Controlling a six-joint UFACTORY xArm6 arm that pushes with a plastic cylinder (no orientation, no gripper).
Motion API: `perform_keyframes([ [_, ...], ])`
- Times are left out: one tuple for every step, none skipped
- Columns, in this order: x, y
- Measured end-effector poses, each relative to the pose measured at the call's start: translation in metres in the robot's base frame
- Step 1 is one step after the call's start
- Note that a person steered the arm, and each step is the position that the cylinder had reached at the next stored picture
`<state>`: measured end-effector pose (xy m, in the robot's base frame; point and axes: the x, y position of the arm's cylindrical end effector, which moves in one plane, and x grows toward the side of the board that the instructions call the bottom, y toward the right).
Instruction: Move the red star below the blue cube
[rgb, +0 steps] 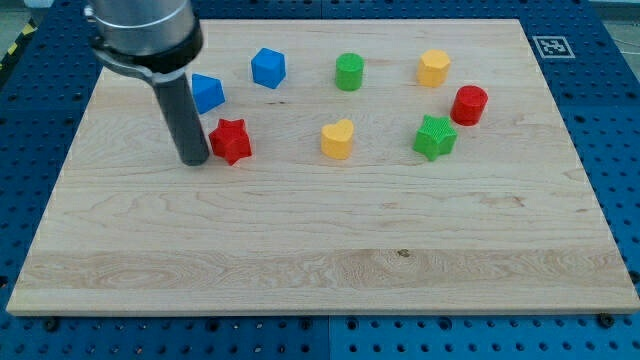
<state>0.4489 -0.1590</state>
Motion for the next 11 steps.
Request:
perform_keyframes([
  [0.000, -0.016],
  [0.000, -0.024],
  [0.000, -0.024],
  [0.003, -0.017],
  [0.010, -0.001],
  [0.018, 0.014],
  [0.025, 0.025],
  [0.034, 0.028],
  [0.044, 0.032],
  [0.052, 0.037],
  [0.039, 0.021],
])
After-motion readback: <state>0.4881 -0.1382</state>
